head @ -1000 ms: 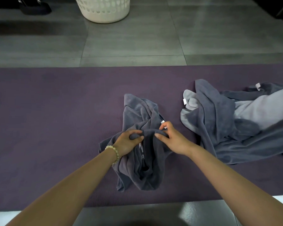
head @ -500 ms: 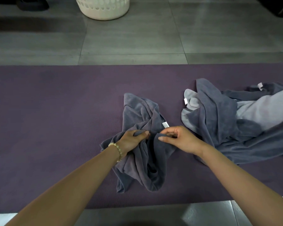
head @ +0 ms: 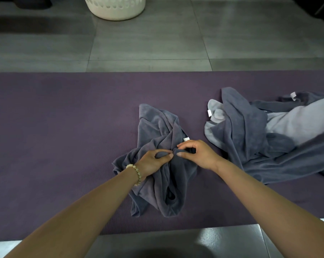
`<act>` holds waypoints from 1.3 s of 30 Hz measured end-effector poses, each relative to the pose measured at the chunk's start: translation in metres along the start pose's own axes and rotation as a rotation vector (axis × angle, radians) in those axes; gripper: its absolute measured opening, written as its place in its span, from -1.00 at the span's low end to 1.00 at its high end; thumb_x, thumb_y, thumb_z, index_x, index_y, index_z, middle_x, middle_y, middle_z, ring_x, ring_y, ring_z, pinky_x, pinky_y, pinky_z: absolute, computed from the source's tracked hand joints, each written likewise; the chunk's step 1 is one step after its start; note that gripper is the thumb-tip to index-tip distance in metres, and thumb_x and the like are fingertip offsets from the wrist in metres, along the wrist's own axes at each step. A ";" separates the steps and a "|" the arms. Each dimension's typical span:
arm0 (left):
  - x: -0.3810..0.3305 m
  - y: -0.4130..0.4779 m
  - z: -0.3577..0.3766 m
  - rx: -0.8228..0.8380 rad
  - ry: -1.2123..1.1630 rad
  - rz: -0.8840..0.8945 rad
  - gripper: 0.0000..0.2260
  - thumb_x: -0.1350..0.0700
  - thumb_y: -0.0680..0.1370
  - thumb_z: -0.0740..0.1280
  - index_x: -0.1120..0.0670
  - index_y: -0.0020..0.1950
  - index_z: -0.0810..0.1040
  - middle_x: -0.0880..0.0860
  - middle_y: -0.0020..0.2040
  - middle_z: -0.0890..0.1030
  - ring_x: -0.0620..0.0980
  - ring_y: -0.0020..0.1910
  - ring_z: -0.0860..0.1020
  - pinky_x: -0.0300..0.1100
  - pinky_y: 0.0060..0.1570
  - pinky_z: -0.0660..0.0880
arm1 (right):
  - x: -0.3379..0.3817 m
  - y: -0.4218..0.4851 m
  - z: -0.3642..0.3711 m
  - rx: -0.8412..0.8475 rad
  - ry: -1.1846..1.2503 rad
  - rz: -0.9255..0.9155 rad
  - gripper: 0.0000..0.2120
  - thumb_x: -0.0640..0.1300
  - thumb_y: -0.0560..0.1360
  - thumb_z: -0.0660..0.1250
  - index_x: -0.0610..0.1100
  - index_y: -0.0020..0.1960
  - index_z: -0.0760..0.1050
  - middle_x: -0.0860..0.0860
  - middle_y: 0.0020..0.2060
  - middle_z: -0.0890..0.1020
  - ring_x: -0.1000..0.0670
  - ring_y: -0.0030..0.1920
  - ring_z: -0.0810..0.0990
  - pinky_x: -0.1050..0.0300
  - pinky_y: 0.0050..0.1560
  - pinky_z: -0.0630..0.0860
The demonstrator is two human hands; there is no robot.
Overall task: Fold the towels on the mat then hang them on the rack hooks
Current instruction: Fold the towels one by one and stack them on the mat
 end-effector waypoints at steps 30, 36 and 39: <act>-0.177 -0.139 -0.063 -0.449 -0.038 0.440 -0.64 -0.12 0.60 0.16 0.05 -0.29 0.25 0.00 -0.37 0.37 -0.07 -0.32 0.39 -0.16 -0.23 0.36 | 0.162 -0.104 -0.150 -0.356 0.110 -0.140 -0.82 -0.24 0.52 0.34 -0.01 -0.20 0.54 0.16 -0.33 0.61 0.30 -0.33 0.52 0.37 -0.20 0.44; -0.254 -0.235 -0.107 -0.768 -0.143 0.660 -0.68 -0.04 0.64 0.14 0.09 -0.26 0.29 0.04 -0.31 0.33 -0.09 -0.30 0.30 -0.34 -0.37 0.29 | 0.236 -0.188 -0.222 -0.697 0.311 -0.241 -0.89 -0.28 0.56 0.27 -0.18 -0.10 0.55 0.08 -0.28 0.61 0.37 -0.35 0.53 0.49 -0.24 0.43; -0.281 -0.282 -0.127 -0.922 -0.188 0.747 -0.64 -0.01 0.64 0.14 0.07 -0.32 0.20 0.00 -0.35 0.27 -0.08 -0.33 0.24 -0.32 -0.41 0.22 | 0.256 -0.225 -0.247 -0.813 0.392 -0.251 -0.84 -0.27 0.57 0.26 -0.11 -0.15 0.54 0.22 -0.42 0.63 0.35 -0.37 0.53 0.53 -0.26 0.44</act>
Point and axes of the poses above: each hand's wrist, its own y-axis towards the middle knuckle, its own z-axis out of the palm, x = y × z, the point moved 2 cm from there along y, towards the middle knuckle
